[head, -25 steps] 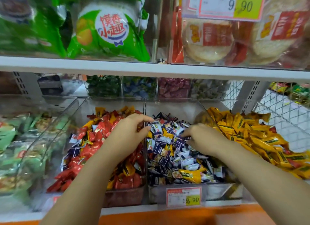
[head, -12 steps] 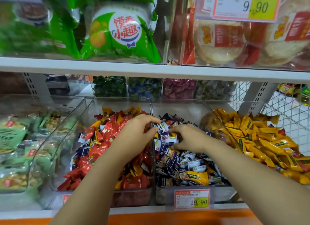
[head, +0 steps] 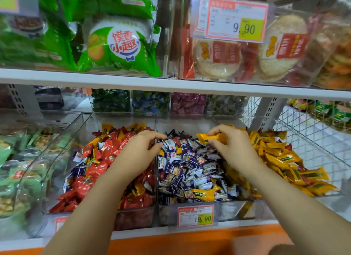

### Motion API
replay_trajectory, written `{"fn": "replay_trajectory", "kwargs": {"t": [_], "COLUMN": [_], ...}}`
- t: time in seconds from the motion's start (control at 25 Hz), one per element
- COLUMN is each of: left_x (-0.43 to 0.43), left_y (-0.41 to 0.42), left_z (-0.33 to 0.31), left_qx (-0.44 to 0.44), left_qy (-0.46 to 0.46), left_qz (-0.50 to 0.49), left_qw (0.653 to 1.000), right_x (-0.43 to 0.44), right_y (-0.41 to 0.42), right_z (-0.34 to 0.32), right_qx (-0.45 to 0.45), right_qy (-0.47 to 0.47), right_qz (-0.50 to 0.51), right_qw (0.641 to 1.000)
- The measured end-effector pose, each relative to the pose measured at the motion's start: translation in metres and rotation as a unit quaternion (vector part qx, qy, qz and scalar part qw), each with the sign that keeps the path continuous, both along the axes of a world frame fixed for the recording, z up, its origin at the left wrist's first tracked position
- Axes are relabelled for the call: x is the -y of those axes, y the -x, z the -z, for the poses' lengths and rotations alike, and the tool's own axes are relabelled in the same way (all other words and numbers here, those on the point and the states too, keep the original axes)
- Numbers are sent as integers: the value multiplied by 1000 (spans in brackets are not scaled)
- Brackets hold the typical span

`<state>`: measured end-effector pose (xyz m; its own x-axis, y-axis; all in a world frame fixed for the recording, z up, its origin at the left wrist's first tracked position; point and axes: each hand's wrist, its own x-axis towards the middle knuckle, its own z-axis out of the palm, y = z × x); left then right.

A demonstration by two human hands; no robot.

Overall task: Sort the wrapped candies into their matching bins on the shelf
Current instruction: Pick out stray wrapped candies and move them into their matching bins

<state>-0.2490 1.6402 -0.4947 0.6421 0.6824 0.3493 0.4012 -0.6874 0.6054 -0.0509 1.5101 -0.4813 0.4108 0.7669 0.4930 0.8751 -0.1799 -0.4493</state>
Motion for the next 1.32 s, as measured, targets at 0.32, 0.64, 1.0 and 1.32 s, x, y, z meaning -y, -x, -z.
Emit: {"fn": "replay_trajectory", "kwargs": {"t": [0.32,0.64,1.0,1.32], "left_x": [9,8,7,4], "left_y": [-9,-8,-4,-7], "left_z": [-1,0,0,2], "left_qx": [-18,-20,-16,-17], "left_qy": [-3,4,5,4], "left_qz": [-32,-24,-16,-11], "left_qw": [999,999,1000,1000], "right_x": [50,46,8,-7], "right_y": [-56,-19,23,41], "right_z": [15,-10,11,25], "right_qx": [-29,25,-5,-60], "right_qy": [-45,45,419,387], "right_qz": [210,53,-17,-162], "right_qw": [976,997,908,906]}}
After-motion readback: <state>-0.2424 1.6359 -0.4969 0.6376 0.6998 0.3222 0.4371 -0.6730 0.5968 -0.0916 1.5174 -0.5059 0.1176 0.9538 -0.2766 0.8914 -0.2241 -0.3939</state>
